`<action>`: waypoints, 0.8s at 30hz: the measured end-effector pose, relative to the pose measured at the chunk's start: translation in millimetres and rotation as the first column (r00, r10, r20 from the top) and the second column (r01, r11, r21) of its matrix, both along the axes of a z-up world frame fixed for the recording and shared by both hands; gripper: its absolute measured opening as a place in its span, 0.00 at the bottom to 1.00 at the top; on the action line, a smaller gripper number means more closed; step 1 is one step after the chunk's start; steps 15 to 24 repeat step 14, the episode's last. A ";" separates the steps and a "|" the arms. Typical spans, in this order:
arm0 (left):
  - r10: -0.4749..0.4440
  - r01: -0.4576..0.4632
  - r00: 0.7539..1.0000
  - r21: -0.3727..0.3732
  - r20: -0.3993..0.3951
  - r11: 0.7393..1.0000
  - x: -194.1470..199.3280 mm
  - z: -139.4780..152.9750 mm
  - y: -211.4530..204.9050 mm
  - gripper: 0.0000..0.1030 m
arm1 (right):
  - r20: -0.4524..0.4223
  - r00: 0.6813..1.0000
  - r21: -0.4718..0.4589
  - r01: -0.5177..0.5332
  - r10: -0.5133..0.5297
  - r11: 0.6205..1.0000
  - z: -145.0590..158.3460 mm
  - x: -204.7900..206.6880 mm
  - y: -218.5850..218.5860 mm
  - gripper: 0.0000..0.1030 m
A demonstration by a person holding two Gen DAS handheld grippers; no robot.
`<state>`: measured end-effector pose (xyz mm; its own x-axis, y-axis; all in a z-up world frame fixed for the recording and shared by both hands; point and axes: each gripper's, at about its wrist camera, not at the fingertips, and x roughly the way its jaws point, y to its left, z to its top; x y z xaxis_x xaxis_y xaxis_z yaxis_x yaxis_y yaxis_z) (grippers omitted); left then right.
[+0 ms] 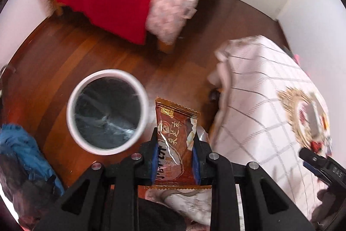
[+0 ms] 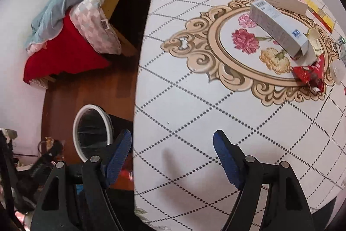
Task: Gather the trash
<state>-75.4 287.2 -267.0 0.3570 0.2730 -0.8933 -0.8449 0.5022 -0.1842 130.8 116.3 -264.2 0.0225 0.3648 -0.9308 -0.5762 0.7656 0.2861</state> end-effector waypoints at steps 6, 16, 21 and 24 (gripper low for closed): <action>-0.152 0.151 0.988 0.021 0.039 0.988 66.1 12.8 -49.6 0.21 | 0.093 0.994 -0.015 0.058 -0.056 0.998 15.4 15.9 -41.2 0.78; -0.341 0.337 0.938 0.076 0.059 0.938 147.0 17.9 -116.3 0.26 | 0.140 0.974 -0.038 0.183 -0.176 0.982 17.9 56.0 -123.8 0.88; -0.341 0.337 0.938 0.076 0.059 0.938 147.0 17.9 -116.3 0.26 | 0.140 0.974 -0.038 0.183 -0.176 0.982 17.9 56.0 -123.8 0.88; -0.341 0.337 0.938 0.076 0.059 0.938 147.0 17.9 -116.3 0.26 | 0.140 0.974 -0.038 0.183 -0.176 0.982 17.9 56.0 -123.8 0.88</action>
